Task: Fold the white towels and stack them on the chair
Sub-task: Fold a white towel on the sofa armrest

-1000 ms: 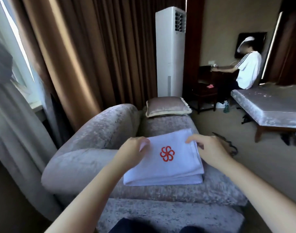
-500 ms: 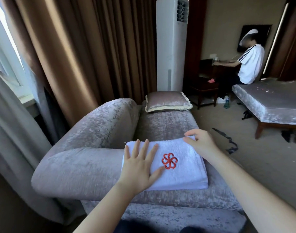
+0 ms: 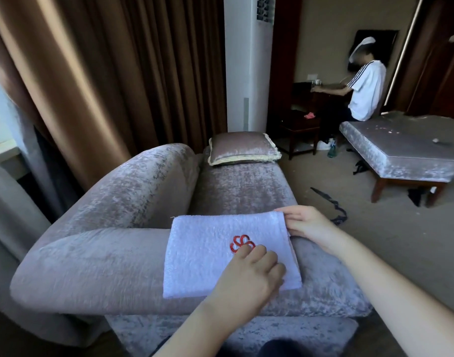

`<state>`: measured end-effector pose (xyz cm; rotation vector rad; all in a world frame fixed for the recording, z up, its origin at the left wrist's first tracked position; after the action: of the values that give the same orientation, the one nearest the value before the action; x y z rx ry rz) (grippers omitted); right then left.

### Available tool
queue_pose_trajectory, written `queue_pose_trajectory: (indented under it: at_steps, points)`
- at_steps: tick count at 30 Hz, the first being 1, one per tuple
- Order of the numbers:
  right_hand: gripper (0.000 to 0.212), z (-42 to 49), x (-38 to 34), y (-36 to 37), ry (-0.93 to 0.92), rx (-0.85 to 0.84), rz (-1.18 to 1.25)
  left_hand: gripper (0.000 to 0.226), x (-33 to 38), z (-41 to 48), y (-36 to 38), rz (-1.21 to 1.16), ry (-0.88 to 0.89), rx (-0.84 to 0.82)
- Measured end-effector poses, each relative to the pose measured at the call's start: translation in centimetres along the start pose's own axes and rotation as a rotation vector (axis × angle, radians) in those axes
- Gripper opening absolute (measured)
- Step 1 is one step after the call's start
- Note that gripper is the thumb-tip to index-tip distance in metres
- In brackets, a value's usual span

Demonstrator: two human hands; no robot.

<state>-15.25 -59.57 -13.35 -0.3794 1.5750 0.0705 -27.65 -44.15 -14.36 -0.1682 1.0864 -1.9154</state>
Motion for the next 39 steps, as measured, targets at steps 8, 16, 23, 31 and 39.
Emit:
queue_pose_trajectory:
  at_steps: [8, 16, 23, 31, 39]
  points:
    - [0.024, 1.9, 1.1, -0.3, -0.137, 0.265, -0.1, 0.009, 1.2, 0.3, 0.2, -0.091, -0.029, 0.063]
    - [0.025, 1.3, 0.5, -1.0, -0.207, 0.364, -0.278, 0.026, -1.5, -0.6, -1.2, -0.393, -0.208, 0.058]
    - [0.033, 1.7, -0.3, 1.6, -0.21, 0.236, -0.745, 0.031, -15.9, -2.8, -2.1, -0.254, -0.808, -0.184]
    - [0.046, 3.5, -2.1, 2.6, -0.332, 0.352, -0.655, 0.045, -18.0, -4.2, 0.2, -0.319, -0.948, -0.256]
    - [0.027, 2.2, -2.0, 3.6, -0.309, 0.528, -1.132, 0.04, -14.7, -3.7, -1.9, 0.01, -0.758, 0.071]
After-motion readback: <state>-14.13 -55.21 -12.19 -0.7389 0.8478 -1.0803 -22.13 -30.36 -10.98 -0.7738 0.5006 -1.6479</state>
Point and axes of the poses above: each hand's wrist, its own z-axis towards the middle knuckle, its own y-axis out of the palm, x = y × z, the point moved 3 cm from there along z, towards the middle knuckle, and after that the axes turned 3 degrees about x, right-handed, at the moved point
